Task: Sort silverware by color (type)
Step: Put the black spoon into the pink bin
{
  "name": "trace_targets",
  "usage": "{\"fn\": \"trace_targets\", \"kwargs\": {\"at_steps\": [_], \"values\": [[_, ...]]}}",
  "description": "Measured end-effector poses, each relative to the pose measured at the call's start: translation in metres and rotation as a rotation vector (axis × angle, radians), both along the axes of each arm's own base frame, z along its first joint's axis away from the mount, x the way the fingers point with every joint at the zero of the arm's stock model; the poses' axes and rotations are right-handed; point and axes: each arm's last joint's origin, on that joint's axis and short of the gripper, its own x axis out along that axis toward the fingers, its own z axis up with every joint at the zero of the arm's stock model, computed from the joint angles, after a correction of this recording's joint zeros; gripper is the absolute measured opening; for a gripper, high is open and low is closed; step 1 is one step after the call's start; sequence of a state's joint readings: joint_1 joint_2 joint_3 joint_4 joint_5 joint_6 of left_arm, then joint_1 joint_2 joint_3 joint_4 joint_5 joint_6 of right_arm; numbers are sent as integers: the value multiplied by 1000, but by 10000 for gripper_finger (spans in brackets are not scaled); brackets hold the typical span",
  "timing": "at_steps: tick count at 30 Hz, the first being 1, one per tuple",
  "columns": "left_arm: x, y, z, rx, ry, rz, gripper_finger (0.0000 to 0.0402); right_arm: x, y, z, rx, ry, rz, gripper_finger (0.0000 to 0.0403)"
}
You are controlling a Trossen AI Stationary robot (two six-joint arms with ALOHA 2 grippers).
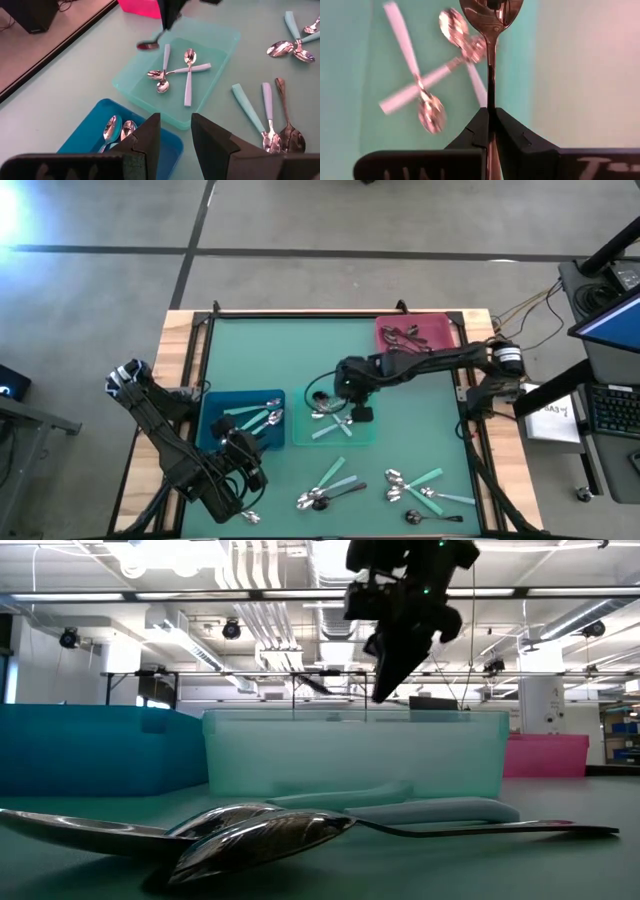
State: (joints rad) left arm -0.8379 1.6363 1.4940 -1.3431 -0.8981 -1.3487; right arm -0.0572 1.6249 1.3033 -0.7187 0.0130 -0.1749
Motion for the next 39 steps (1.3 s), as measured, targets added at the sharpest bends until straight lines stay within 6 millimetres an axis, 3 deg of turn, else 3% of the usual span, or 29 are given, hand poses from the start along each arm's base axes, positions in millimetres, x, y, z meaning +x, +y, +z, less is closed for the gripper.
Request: {"fn": "trace_targets", "kwargs": {"at_steps": [5, 13, 17, 22, 25, 30, 39], "values": [[0, 0, 0, 3, 3, 0, 94, -34, -28, 30, -38, 43, -108, 9], [0, 0, 0, 3, 3, 0, 94, -97, -102, 61, -99, 83, -396, 9], [0, 0, 0, 1, 1, 2, 94, -127, -144, 53, -93, 121, -566, 9], [0, 0, 0, 1, 1, 2, 94, -161, -179, 20, -47, 241, -697, 9], [0, 0, 0, -3, -1, 5, 94, -177, -191, 1, -16, 291, -769, 9], [0, 0, 0, -21, 4, 12, 94, -193, -193, -19, 24, 334, -842, 13], [-1, -1, -2, -80, 53, 16, 94, -196, -189, -19, 33, 312, -903, 66]]}}
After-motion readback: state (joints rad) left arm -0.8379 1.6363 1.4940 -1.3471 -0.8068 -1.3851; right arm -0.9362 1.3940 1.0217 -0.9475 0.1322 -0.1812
